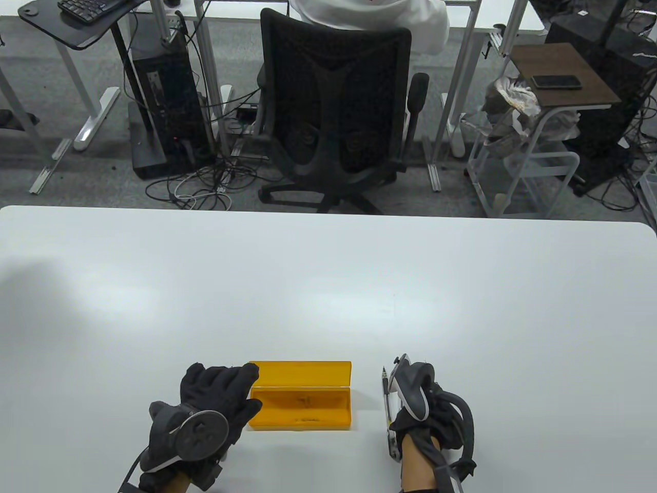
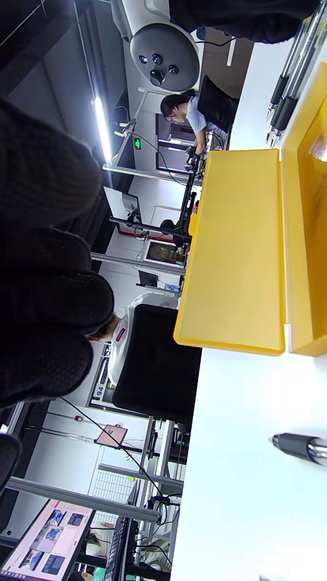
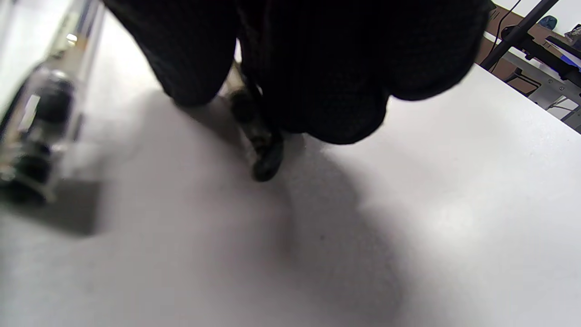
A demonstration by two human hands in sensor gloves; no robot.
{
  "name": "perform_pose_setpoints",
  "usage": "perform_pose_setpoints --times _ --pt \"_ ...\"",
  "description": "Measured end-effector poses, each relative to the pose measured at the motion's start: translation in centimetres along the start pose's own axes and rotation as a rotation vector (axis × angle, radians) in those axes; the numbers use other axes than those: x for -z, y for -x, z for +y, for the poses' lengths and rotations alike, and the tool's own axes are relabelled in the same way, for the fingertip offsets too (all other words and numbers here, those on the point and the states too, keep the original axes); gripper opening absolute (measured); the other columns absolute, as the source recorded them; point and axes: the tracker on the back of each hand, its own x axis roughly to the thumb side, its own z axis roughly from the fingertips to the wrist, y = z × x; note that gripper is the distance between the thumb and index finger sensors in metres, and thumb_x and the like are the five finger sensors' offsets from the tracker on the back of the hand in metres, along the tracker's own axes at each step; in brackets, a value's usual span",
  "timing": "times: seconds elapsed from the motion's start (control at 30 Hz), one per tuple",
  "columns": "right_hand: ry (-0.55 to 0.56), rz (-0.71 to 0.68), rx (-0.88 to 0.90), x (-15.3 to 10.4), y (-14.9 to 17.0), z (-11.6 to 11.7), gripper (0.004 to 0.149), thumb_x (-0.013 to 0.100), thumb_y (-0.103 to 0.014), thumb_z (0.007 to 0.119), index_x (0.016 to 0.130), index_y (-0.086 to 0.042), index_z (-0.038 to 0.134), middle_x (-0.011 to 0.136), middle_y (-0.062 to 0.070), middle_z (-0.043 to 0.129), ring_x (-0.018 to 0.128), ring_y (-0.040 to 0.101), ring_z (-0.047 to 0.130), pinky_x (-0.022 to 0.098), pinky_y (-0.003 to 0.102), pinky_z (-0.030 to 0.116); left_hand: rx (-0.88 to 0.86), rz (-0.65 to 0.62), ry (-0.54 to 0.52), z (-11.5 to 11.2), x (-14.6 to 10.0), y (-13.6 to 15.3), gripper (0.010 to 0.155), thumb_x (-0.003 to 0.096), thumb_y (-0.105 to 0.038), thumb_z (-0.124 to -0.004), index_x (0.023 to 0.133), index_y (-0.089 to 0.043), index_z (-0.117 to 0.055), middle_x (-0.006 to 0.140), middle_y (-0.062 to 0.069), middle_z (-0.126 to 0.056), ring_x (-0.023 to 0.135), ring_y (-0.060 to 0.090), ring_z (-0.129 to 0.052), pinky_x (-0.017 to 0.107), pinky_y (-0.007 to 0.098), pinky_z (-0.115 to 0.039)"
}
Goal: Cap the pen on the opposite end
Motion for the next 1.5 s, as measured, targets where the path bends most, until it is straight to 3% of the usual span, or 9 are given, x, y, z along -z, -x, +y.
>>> perform_pose_setpoints --times 0.6,0.77,0.83,0.93,1.03,1.17,1.27,1.33,1.5 --pt "0.001 -0.044 0.103 -0.6 0.3 -0.7 0.074 0.044 -0.042 0.083 0.102 0.0 0.068 0.091 0.029 0.085 0.065 0.039 0.098 0.045 0.054 0.082 0.09 0.043 0.047 0.0 0.0 -0.2 0.068 0.0505 -0.042 -0.082 0.108 -0.012 -0.065 0.102 0.019 -0.078 0.09 0.043 -0.072 0.068 0.076 -0.042" --pt "0.224 -0.139 0.204 -3.0 0.6 -3.2 0.076 0.043 -0.045 0.082 0.105 -0.005 0.063 0.101 0.029 0.074 0.077 0.045 0.089 0.05 0.057 0.077 0.22 0.247 0.138 0.6 0.0 0.0 0.074 0.0508 -0.05 -0.079 0.112 -0.012 -0.06 0.107 0.022 -0.073 0.093 0.046 -0.07 0.068 0.077 -0.043" --pt "0.264 -0.225 0.26 -4.4 0.6 -4.3 0.076 0.043 -0.047 0.08 0.107 -0.008 0.062 0.105 0.027 0.069 0.084 0.05 0.08 0.054 0.06 0.073 0.207 0.289 0.155 0.9 0.0 0.1 0.076 0.0512 -0.051 -0.078 0.112 -0.012 -0.058 0.109 0.022 -0.071 0.095 0.048 -0.069 0.068 0.077 -0.043" --pt "0.282 -0.446 0.319 -6.7 -0.4 -5.2 0.08 0.044 -0.052 0.076 0.111 -0.014 0.054 0.115 0.025 0.046 0.1 0.059 0.044 0.064 0.072 0.053 0.081 0.317 0.17 1.1 -0.1 0.1 0.079 0.0513 -0.054 -0.077 0.114 -0.011 -0.055 0.113 0.025 -0.067 0.099 0.052 -0.065 0.067 0.079 -0.044" --pt "0.303 -0.588 0.292 -8.4 -1.6 -5.5 0.087 0.043 -0.056 0.072 0.114 -0.023 0.032 0.116 0.024 0.013 0.099 0.062 0.015 0.065 0.078 0.039 -0.029 0.281 0.28 0.9 0.0 -0.1 0.097 0.0492 -0.068 -0.072 0.119 -0.015 -0.03 0.125 0.031 -0.028 0.106 0.072 -0.028 0.061 0.089 -0.034" --pt "0.33 -0.605 0.182 -9.6 -2.7 -5.6 0.088 0.042 -0.059 0.071 0.114 -0.023 0.038 0.116 0.025 0.017 0.099 0.062 0.017 0.064 0.08 0.039 -0.053 0.267 0.411 0.5 -0.1 0.0 0.101 0.0495 -0.077 -0.064 0.119 -0.024 -0.013 0.119 0.032 0.004 0.093 0.081 0.002 0.052 0.096 -0.024" --pt "0.302 -0.597 0.153 -9.6 -2.6 -5.3 0.087 0.042 -0.059 0.071 0.114 -0.021 0.042 0.117 0.025 0.022 0.1 0.062 0.021 0.063 0.08 0.04 -0.048 0.276 0.424 0.1 -0.1 0.1 0.099 0.0499 -0.076 -0.065 0.12 -0.022 -0.021 0.123 0.032 -0.005 0.098 0.078 -0.002 0.053 0.095 -0.022" --pt "0.285 -0.577 0.18 -9.2 -2.3 -5.3 0.087 0.042 -0.059 0.072 0.114 -0.02 0.044 0.117 0.025 0.023 0.1 0.062 0.021 0.064 0.08 0.039 -0.008 0.286 0.388 0.1 -0.1 0.1 0.094 0.0502 -0.073 -0.069 0.12 -0.019 -0.035 0.125 0.032 -0.036 0.105 0.074 -0.028 0.056 0.093 -0.026" --pt "0.259 -0.537 0.175 -8.3 -1.9 -5.2 0.085 0.041 -0.058 0.073 0.113 -0.019 0.05 0.117 0.026 0.026 0.1 0.062 0.023 0.064 0.08 0.039 -0.004 0.285 0.367 -0.1 0.1 0.1 0.092 0.0506 -0.07 -0.071 0.119 -0.021 -0.035 0.125 0.029 -0.039 0.107 0.07 -0.035 0.058 0.092 -0.028"
